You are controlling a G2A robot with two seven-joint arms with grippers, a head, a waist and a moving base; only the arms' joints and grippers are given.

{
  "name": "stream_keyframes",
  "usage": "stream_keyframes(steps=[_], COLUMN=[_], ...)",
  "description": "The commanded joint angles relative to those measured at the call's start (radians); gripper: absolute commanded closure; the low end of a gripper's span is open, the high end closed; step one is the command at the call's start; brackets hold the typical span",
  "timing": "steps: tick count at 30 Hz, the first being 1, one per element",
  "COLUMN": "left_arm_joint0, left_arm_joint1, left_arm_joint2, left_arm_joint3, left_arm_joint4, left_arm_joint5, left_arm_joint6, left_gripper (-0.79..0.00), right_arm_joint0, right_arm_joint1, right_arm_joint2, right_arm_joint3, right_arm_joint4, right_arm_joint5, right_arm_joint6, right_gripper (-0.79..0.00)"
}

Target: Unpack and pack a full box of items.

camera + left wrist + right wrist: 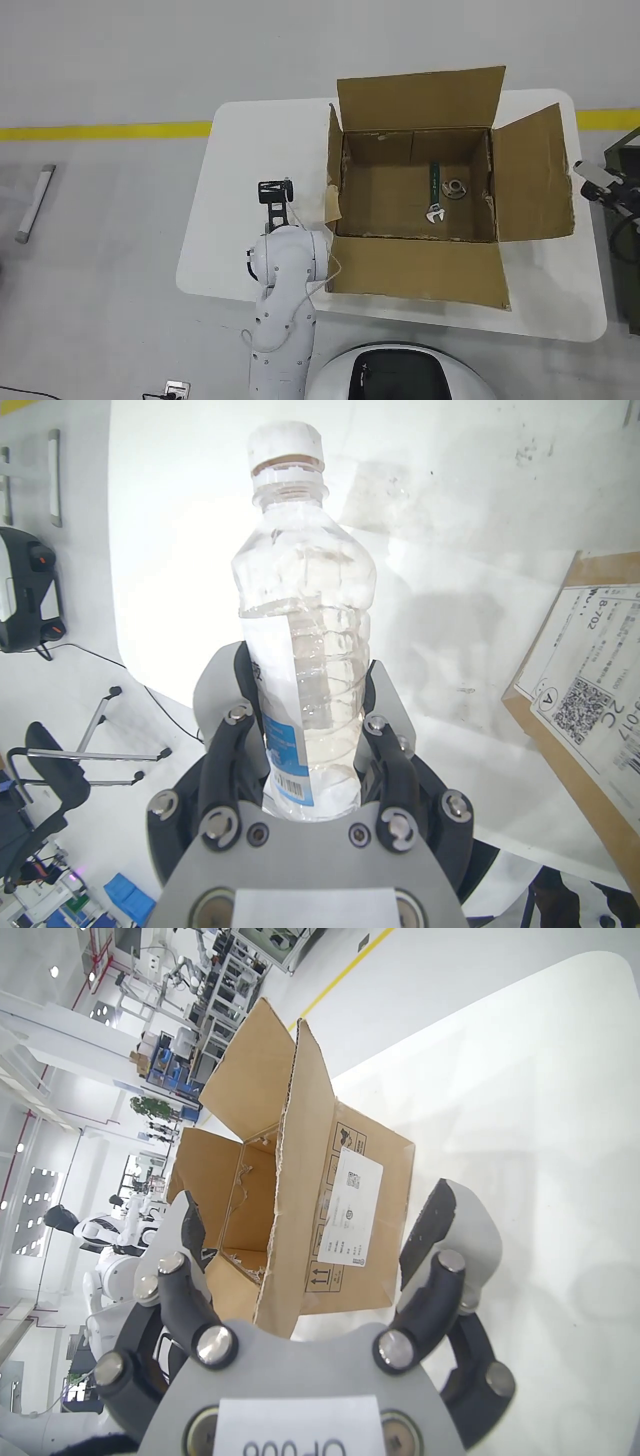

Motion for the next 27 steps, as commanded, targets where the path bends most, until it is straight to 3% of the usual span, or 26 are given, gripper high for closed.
stream_keyframes(steps=[1, 2, 3, 4, 12, 19, 27], left_arm_joint0=[-0.006, -0.011, -0.014, -0.02, -0.049, -0.052, -0.053], left_arm_joint1=[-0.002, -0.003, -0.004, -0.006, -0.011, -0.016, -0.016], left_arm_joint2=[0.005, 0.008, 0.008, 0.011, 0.008, 0.012, 0.012], left_arm_joint3=[0.03, 0.038, 0.051, 0.061, 0.083, 0.018, 0.015], left_arm_joint4=[-0.002, 0.0, -0.006, -0.012, -0.004, 0.007, 0.008], left_arm_joint5=[-0.004, -0.001, 0.006, 0.004, 0.019, 0.01, 0.008], left_arm_joint6=[0.002, 0.001, -0.007, -0.009, -0.007, -0.016, -0.017], left_gripper=[-0.068, -0.259, -0.754, -0.785, -0.785, -0.785, -0.785], right_arm_joint0=[0.0, 0.001, 0.003, 0.004, 0.018, 0.021, 0.116], right_arm_joint1=[0.001, 0.001, 0.002, 0.002, 0.004, 0.009, 0.027], right_arm_joint2=[0.001, 0.003, 0.006, 0.008, 0.029, 0.019, -0.285], right_arm_joint3=[0.001, 0.002, 0.001, 0.002, -0.046, -0.242, -0.321], right_arm_joint4=[0.0, -0.002, -0.006, -0.008, -0.011, -0.103, -0.499], right_arm_joint5=[0.0, -0.001, -0.004, -0.005, -0.036, -0.082, 0.034], right_arm_joint6=[0.0, -0.001, -0.003, -0.004, -0.054, -0.06, 0.018], right_gripper=[-0.785, -0.785, -0.785, -0.785, -0.785, -0.785, -0.785])
